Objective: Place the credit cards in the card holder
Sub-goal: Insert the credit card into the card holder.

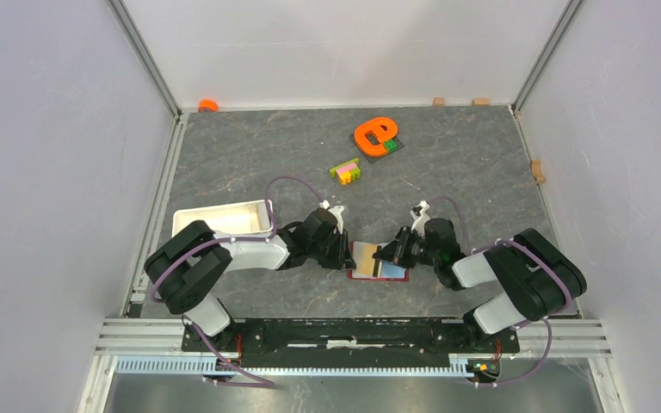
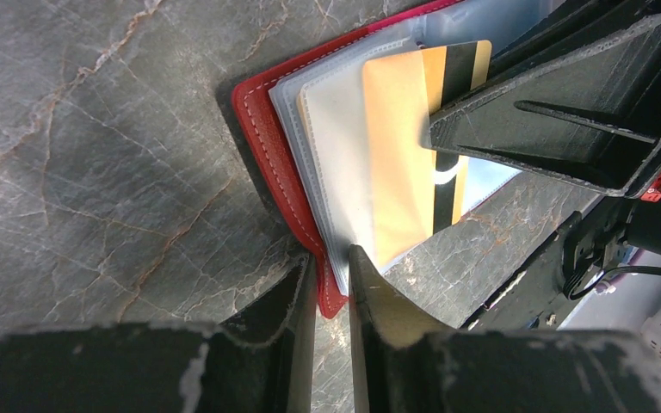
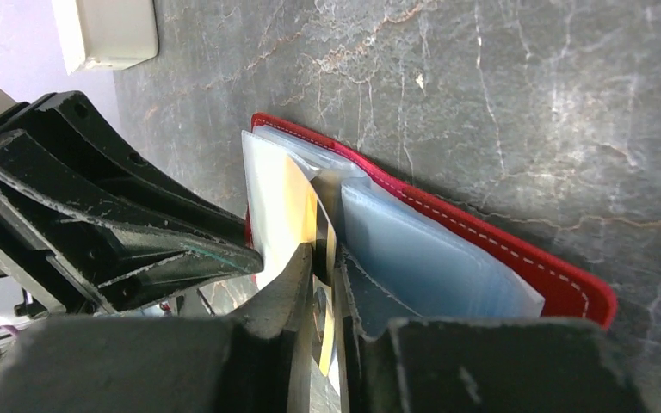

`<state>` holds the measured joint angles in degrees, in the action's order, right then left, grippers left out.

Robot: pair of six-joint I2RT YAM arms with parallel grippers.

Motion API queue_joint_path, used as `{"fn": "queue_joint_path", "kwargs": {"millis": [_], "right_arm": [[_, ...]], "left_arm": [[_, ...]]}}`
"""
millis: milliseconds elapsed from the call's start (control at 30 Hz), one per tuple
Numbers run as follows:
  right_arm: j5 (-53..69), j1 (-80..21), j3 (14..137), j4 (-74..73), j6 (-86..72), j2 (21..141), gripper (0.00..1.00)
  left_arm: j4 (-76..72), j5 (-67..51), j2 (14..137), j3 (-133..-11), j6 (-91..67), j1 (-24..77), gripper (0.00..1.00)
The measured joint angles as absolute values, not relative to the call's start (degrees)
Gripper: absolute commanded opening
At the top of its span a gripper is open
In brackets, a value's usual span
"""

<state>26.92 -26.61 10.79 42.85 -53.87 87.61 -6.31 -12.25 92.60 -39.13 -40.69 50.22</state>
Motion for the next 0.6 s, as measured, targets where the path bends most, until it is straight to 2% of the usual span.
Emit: {"fn": "queue_joint_path", "kwargs": {"millis": [167, 300, 500, 600], "right_arm": [[24.6, -28.0, 12.4, 37.8, -52.0, 84.6, 0.31], [22.1, -29.3, 14.6, 29.9, -48.5, 80.3, 0.41], [17.7, -29.8, 18.0, 16.3, -42.0, 73.8, 0.49], [16.4, -29.8, 19.7, 11.2, -38.9, 71.8, 0.52]], "left_arm": [[-6.3, -12.2, 92.3, -39.0, -40.7, 50.2, 0.24], [-6.6, -12.1, 91.8, -38.6, -40.7, 50.2, 0.29], [-5.5, -11.9, 89.8, -37.7, -40.6, 49.8, 0.35], [-3.9, -11.9, 87.7, -37.7, -40.3, 49.5, 0.41]]}}
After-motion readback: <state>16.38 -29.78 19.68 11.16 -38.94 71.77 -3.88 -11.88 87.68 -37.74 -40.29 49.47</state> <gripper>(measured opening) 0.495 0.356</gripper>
